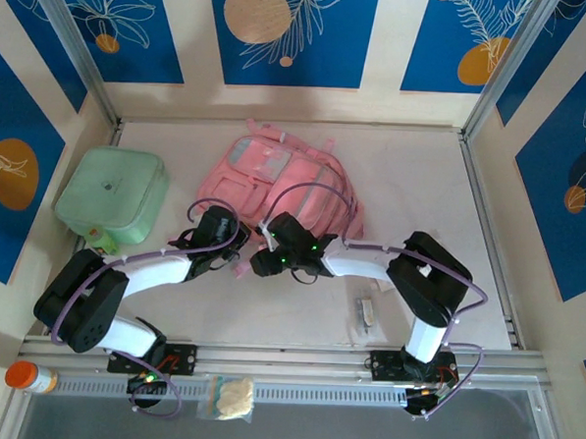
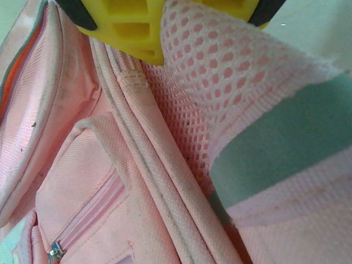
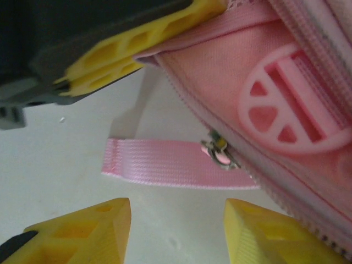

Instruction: Pack the student bag

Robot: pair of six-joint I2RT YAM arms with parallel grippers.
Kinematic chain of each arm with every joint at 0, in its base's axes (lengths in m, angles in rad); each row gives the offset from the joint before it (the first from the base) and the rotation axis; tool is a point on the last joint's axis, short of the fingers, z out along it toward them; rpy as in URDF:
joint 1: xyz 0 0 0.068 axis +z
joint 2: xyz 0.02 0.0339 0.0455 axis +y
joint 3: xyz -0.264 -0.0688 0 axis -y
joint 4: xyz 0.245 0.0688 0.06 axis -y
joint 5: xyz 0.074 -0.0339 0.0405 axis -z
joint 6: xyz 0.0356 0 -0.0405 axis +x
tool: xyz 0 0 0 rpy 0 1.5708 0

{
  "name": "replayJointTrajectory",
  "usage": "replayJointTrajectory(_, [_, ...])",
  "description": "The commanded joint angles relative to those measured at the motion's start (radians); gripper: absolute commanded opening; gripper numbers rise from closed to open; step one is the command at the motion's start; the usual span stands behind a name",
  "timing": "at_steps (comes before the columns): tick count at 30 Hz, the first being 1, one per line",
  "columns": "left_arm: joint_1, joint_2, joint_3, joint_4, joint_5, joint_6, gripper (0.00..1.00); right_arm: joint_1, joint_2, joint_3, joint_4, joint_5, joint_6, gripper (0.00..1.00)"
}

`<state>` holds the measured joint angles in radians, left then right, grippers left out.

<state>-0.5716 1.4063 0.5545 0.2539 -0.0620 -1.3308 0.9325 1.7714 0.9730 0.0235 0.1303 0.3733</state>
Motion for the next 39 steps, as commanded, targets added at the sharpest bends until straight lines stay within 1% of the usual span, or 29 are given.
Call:
replayJointTrajectory(1, [-0.034,-0.023,0.042,0.058,0.064,-0.002,0.00,0.003,0.029,0.001,0.133,0.057,-0.046,0.50])
replayJointTrajectory(6, [-0.049,-0.039,0.044,0.045,0.047,-0.002,0.00,0.012,0.064,-0.001,0.219,0.197,-0.043,0.53])
replayJointTrajectory(11, [-0.057,-0.045,0.042,0.041,0.039,-0.005,0.00,0.023,0.089,-0.028,0.383,0.262,-0.096,0.53])
replayJointTrajectory(13, [-0.062,-0.047,0.044,0.038,0.036,-0.004,0.00,0.026,0.091,-0.045,0.450,0.276,-0.119,0.49])
replayJointTrajectory(16, [-0.064,-0.055,0.038,0.035,0.028,-0.005,0.00,0.025,0.089,-0.069,0.538,0.281,-0.155,0.40])
replayJointTrajectory(20, [-0.064,-0.059,0.031,0.037,0.014,-0.005,0.00,0.014,0.090,-0.052,0.507,0.246,-0.162,0.28])
replayJointTrajectory(21, [-0.064,-0.060,0.030,0.038,0.011,-0.005,0.00,0.013,0.087,-0.057,0.505,0.236,-0.162,0.27])
replayJointTrajectory(22, [-0.064,-0.058,0.032,0.035,0.009,-0.004,0.00,0.014,0.079,-0.068,0.499,0.219,-0.165,0.23])
replayJointTrajectory(24, [-0.062,-0.060,0.034,0.024,-0.003,0.001,0.00,0.017,0.055,-0.099,0.478,0.205,-0.163,0.13])
replayJointTrajectory(25, [-0.063,-0.063,0.035,0.016,-0.011,0.002,0.00,0.020,0.042,-0.115,0.469,0.207,-0.162,0.10])
replayJointTrajectory(28, [-0.061,-0.074,0.035,0.005,-0.035,0.011,0.00,0.025,0.008,-0.175,0.445,0.233,-0.136,0.07])
replayJointTrajectory(32, [-0.047,-0.078,0.029,-0.003,-0.048,0.012,0.00,0.028,-0.041,-0.240,0.434,0.209,-0.122,0.00])
replayJointTrajectory(39, [-0.029,-0.085,0.032,-0.025,-0.054,0.021,0.00,0.028,-0.090,-0.277,0.361,0.186,-0.117,0.00])
